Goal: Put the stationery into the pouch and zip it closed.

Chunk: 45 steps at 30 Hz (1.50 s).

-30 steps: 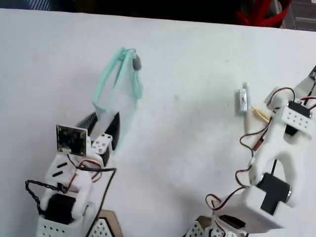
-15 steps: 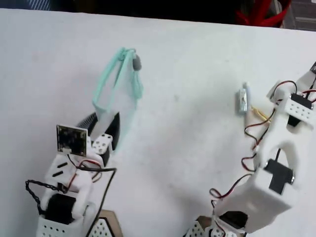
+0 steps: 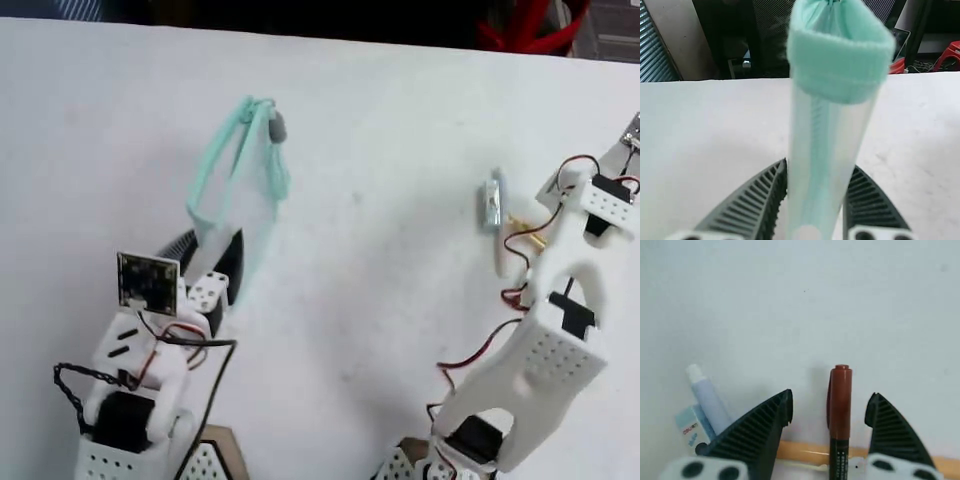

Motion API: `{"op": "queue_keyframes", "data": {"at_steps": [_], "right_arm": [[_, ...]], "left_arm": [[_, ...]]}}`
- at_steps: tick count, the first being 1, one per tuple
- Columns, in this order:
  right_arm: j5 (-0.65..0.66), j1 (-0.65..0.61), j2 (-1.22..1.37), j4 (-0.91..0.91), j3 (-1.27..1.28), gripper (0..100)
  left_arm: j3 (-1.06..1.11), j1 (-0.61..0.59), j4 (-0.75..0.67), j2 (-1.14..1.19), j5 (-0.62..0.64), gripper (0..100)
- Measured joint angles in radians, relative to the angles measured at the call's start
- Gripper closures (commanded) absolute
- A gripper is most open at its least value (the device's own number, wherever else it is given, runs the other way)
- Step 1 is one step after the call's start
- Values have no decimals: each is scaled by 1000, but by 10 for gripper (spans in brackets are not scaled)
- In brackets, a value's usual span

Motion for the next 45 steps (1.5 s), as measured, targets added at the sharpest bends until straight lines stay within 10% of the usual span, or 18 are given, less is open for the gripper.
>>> {"op": "queue_keyframes", "data": {"at_steps": [45], "right_arm": [[0,41,-29,103,-49,981]], "left_arm": [[2,0,0,2,0,831]]}}
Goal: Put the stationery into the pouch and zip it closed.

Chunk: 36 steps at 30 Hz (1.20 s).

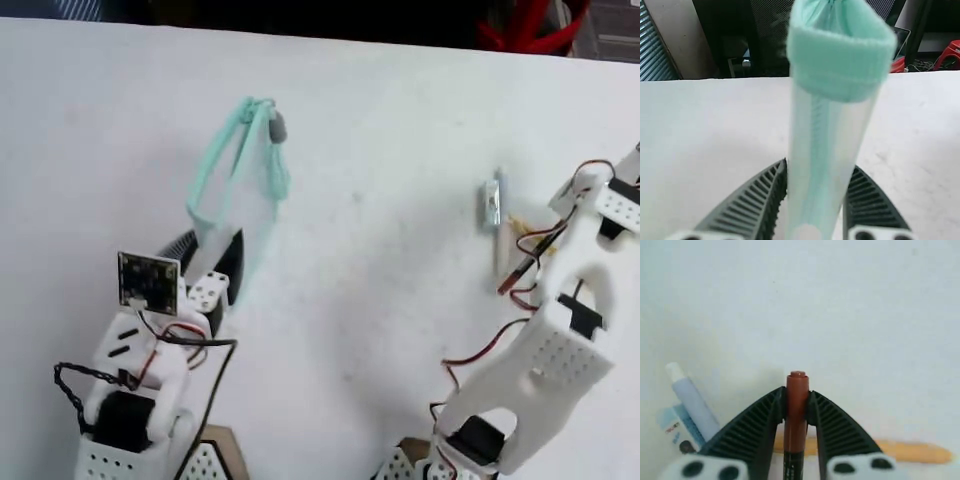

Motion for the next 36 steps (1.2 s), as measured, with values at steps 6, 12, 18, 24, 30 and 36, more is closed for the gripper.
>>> {"op": "queue_keyframes", "data": {"at_steps": [6,12,18,24,30,36], "right_arm": [[0,-2,-296,146,0,981],[0,-94,-667,269,0,981],[0,-342,-1065,304,-2,981],[0,-738,-1316,224,-15,981],[0,-907,-1250,115,-25,981],[0,-1053,-1128,-52,-25,981]], "left_arm": [[2,0,0,0,0,831],[2,0,0,0,0,831],[3,0,0,0,0,831],[3,0,0,0,0,831],[3,0,0,0,0,831],[3,0,0,0,0,831]]}}
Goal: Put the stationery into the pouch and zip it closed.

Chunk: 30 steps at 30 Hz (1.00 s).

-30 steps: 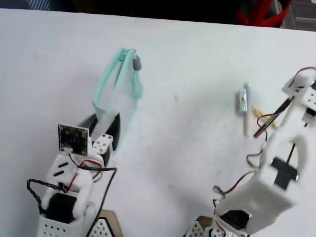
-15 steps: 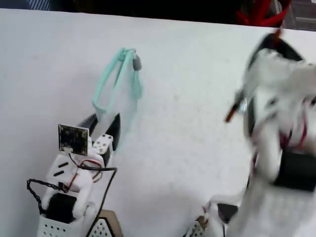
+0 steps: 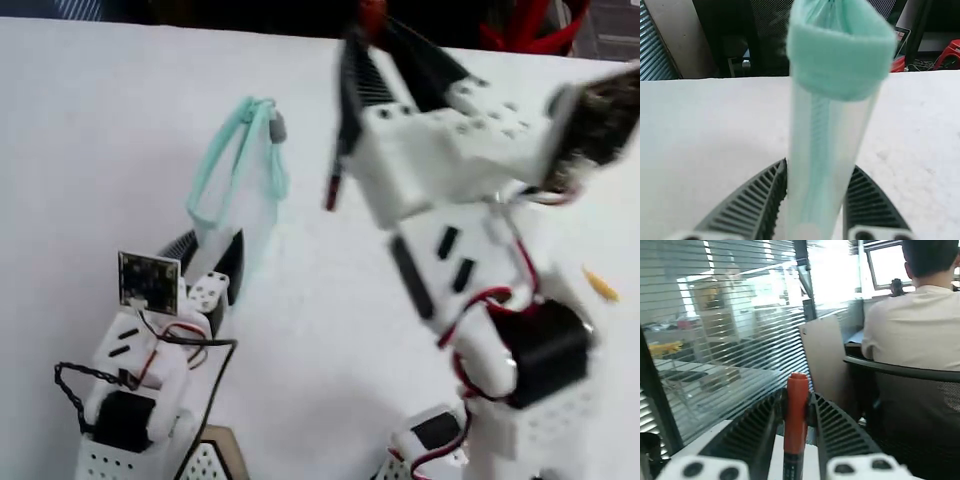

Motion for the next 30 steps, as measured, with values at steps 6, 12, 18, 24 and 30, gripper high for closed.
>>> {"op": "queue_keyframes", "data": {"at_steps": [6,12,18,24,30], "right_arm": [[0,-138,143,-141,2,981],[0,-187,247,-264,2,981],[101,-221,377,-354,3,981],[160,-229,436,-356,3,981],[160,-230,436,-293,23,981]], "left_arm": [[0,0,0,0,0,831],[0,0,0,0,0,831],[0,0,0,0,0,831],[0,0,0,0,0,830],[0,0,0,0,0,828]]}}
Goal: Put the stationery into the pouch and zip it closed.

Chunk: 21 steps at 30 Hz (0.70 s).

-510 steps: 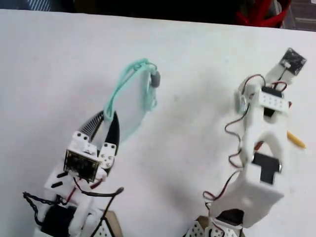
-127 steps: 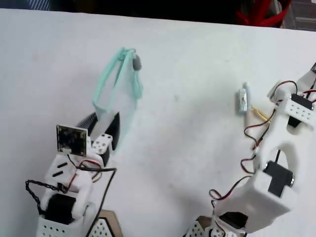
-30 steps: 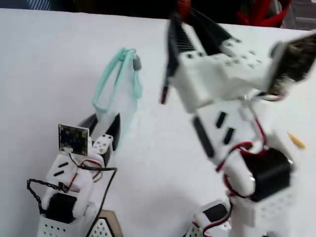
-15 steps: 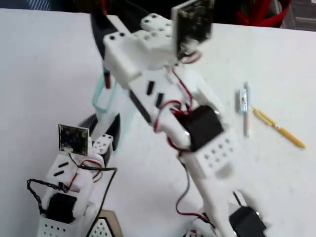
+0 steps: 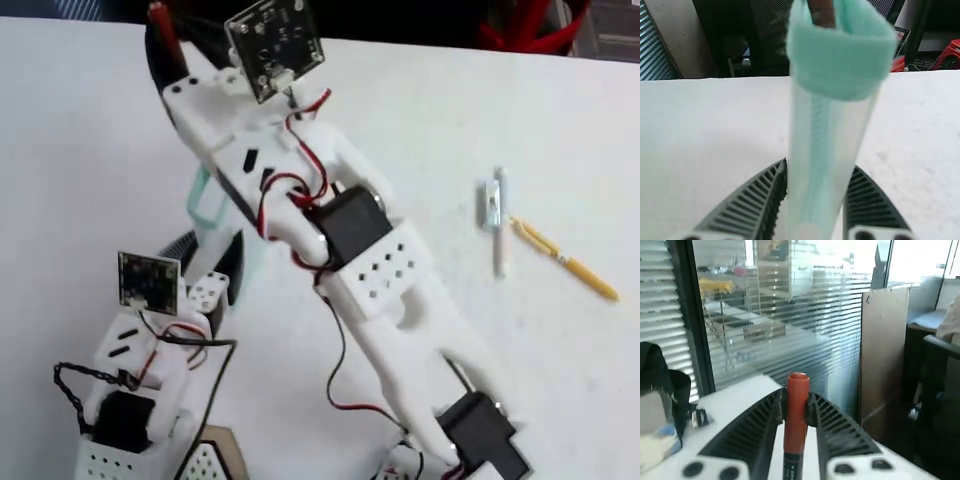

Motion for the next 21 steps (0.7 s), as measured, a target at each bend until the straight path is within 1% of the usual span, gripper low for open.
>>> {"op": "queue_keyframes", "data": {"at_steps": [4,9,15,21], "right_arm": [[0,0,-68,140,68,981],[0,5,-183,239,184,981],[6,9,-287,258,304,978],[6,9,-296,258,344,976]], "left_arm": [[0,0,0,0,0,828],[0,0,0,0,0,828],[0,0,0,0,0,828],[0,0,0,0,0,828]]}}
